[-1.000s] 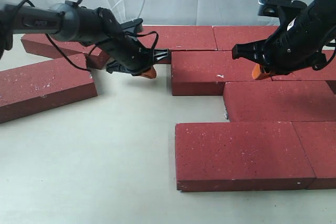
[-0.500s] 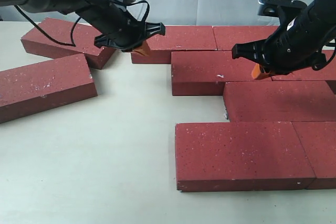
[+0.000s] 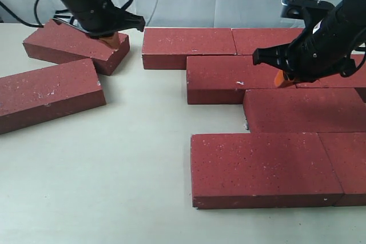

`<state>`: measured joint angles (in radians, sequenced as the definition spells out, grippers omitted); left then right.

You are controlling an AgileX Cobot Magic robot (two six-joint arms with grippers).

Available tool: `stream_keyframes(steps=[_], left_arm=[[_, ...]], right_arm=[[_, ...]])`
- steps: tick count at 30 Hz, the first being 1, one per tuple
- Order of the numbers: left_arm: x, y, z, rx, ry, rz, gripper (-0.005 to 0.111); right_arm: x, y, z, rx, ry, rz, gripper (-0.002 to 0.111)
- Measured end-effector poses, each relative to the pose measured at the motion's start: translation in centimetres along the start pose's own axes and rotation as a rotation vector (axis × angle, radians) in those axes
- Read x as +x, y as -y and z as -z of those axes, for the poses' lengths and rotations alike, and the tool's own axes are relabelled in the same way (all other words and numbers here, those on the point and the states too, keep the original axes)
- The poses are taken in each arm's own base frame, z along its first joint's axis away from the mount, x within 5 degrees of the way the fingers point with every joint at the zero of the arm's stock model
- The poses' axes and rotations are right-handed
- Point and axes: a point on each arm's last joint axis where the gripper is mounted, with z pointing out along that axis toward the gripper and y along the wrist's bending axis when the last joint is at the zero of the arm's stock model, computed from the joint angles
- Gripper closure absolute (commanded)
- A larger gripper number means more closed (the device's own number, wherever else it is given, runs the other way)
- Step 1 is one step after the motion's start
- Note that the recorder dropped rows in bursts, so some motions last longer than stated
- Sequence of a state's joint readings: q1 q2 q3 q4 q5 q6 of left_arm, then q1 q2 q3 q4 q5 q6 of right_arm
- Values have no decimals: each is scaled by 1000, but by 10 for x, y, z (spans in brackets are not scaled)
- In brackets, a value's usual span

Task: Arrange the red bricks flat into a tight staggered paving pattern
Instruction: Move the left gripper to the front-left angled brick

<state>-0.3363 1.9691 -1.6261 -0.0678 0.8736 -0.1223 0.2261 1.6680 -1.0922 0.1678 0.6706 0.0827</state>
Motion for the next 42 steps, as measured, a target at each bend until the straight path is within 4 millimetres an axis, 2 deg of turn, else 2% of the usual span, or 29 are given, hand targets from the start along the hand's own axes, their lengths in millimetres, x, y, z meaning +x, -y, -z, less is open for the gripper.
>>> stream_keyframes(steps=[10, 13, 17, 22, 34, 42], left_arm=[[5, -62, 14, -56, -39, 91, 107], [23, -88, 12, -68, -34, 171, 107], [45, -107, -4, -89, -38, 219, 107], [56, -112, -17, -99, 7, 227, 107], [52, -113, -18, -106, 52, 219, 107], [60, -117, -45, -109, -20, 193, 107]], right_arm=[[2, 0, 0, 2, -19, 0, 109], [2, 0, 0, 2, -19, 0, 109], [2, 0, 0, 2, -19, 0, 109], [2, 0, 0, 2, -19, 0, 109], [2, 0, 0, 2, -19, 0, 109], [2, 0, 0, 2, -19, 0, 109]])
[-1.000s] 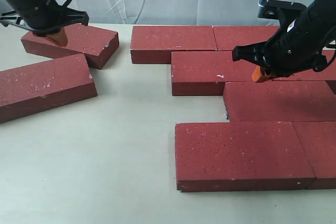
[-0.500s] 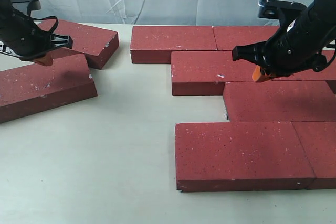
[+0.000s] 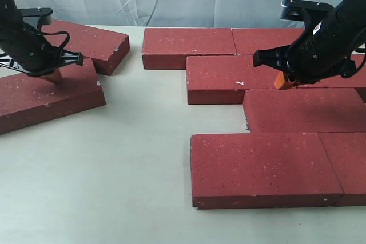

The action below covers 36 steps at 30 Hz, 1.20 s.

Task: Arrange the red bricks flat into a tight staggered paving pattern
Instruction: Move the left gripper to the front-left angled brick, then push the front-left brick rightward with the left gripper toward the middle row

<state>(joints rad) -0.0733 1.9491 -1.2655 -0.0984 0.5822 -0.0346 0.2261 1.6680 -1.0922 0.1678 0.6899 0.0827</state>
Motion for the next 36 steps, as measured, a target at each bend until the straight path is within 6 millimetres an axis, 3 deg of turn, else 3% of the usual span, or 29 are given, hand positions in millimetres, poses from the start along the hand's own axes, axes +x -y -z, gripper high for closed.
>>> stream_keyframes(steps=[19, 36], left_arm=[[3, 2, -7, -7, -32, -80, 107], [28, 82, -9, 79, -42, -284, 107]], right_arm=[[0, 0, 0, 0, 2, 0, 109], [0, 0, 0, 0, 2, 0, 109]])
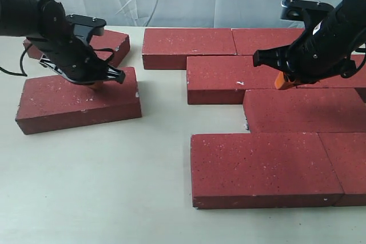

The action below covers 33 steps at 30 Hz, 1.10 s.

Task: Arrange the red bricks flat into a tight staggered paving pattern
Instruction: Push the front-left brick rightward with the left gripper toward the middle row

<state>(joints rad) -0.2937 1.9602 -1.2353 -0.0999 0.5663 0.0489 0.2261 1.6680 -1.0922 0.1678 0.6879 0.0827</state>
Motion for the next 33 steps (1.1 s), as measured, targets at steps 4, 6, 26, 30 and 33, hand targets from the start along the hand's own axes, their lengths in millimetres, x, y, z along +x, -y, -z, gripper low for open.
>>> stream_keyframes(steps=[4, 6, 26, 30, 33], left_arm=[[3, 14, -2, 16, 14, -24, 107], [3, 20, -2, 24, 21, -35, 107], [17, 91, 0, 126, -8, -137, 107], [18, 95, 1, 149, -16, -116, 107], [19, 96, 1, 164, -24, -103, 107]], right_arm=[[0, 0, 0, 0, -2, 0, 109], [0, 0, 0, 0, -2, 0, 109], [0, 0, 0, 0, -2, 0, 109], [0, 0, 0, 0, -2, 0, 109], [0, 0, 0, 0, -2, 0, 109]])
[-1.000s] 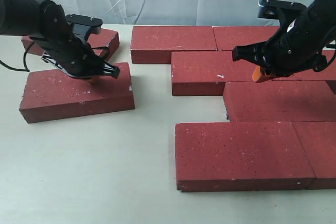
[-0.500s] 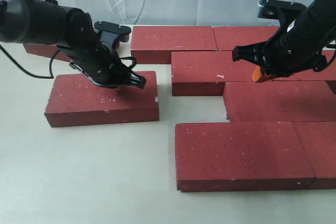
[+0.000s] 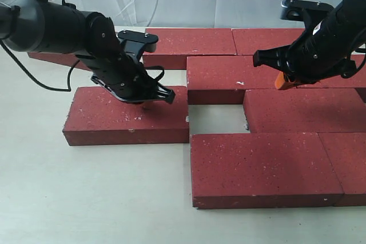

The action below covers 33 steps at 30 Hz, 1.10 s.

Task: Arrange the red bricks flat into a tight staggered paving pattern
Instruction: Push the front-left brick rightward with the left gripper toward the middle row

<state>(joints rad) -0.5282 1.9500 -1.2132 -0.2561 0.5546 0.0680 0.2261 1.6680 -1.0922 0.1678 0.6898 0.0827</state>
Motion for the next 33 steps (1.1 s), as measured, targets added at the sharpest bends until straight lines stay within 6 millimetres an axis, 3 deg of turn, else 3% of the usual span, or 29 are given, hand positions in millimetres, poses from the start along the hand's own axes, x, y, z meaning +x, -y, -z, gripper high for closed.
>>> stream_keyframes(steps=[15, 21, 33], left_arm=[[4, 0, 0, -94, -38, -40, 107], [8, -2, 11, -123, -83, -61, 107], [6, 7, 11, -2, -5, 67, 107]], right_arm=[[0, 0, 0, 0, -2, 2, 109], [0, 0, 0, -2, -2, -1, 109], [1, 0, 0, -4, -12, -2, 109]])
